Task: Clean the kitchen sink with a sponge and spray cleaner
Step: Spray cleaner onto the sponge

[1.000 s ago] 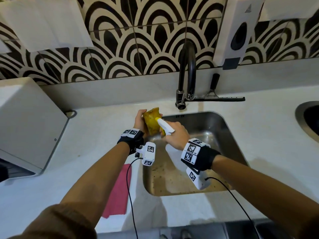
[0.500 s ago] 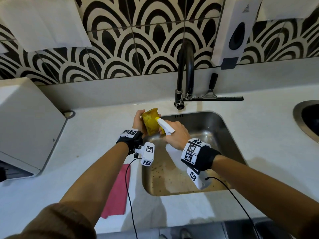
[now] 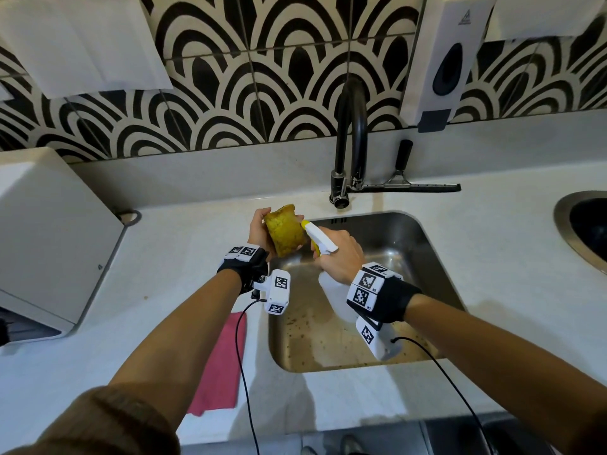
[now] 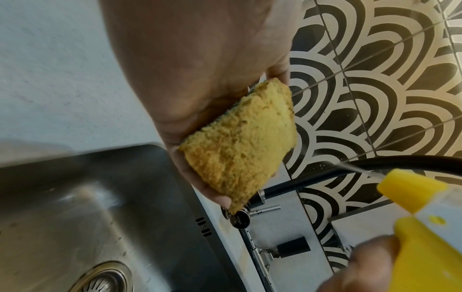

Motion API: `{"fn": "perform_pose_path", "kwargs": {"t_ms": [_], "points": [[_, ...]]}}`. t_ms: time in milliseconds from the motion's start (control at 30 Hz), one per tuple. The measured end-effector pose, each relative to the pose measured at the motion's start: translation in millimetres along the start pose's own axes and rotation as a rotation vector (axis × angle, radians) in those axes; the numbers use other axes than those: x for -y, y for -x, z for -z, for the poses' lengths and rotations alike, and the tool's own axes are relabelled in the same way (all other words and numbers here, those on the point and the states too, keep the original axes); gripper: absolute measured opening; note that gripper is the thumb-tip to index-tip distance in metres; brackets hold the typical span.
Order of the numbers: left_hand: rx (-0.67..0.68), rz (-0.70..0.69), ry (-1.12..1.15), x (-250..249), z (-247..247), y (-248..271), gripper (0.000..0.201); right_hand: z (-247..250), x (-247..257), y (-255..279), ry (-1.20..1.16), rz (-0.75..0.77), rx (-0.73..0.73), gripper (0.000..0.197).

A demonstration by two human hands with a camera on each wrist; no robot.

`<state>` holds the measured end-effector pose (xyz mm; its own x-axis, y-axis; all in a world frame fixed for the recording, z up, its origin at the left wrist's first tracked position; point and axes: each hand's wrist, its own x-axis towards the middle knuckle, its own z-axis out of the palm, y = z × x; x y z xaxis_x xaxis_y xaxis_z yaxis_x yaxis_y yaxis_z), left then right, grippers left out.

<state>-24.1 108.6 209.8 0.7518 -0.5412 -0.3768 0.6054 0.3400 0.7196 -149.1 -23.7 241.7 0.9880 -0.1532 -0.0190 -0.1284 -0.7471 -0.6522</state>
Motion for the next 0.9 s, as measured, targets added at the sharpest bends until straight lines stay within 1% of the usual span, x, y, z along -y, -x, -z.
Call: {"fn": "perform_pose_path", "kwargs": {"t_ms": [167, 367, 533, 667, 900], "points": [[0.004, -0.002, 0.011, 0, 1, 1, 0.051, -1, -3, 1, -0.022, -0.006, 0.010, 0.030], [0.018, -0.001, 0.010, -2, 4, 0, 0.052, -6, -8, 5, 0.013, -0.018, 0.027, 0.019], [0.017, 0.002, 0.017, -2, 4, -1, 0.052, -6, -13, 9, -0.001, -0.011, 0.066, 0.024], [0.021, -0.003, 0.012, -3, 3, -1, 0.052, -8, -15, 12, 0.021, -0.029, 0.053, 0.019], [0.004, -0.008, 0.013, -4, 7, -5, 0.051, -16, -23, 15, 0.042, -0.036, 0.083, 0.026]]}}
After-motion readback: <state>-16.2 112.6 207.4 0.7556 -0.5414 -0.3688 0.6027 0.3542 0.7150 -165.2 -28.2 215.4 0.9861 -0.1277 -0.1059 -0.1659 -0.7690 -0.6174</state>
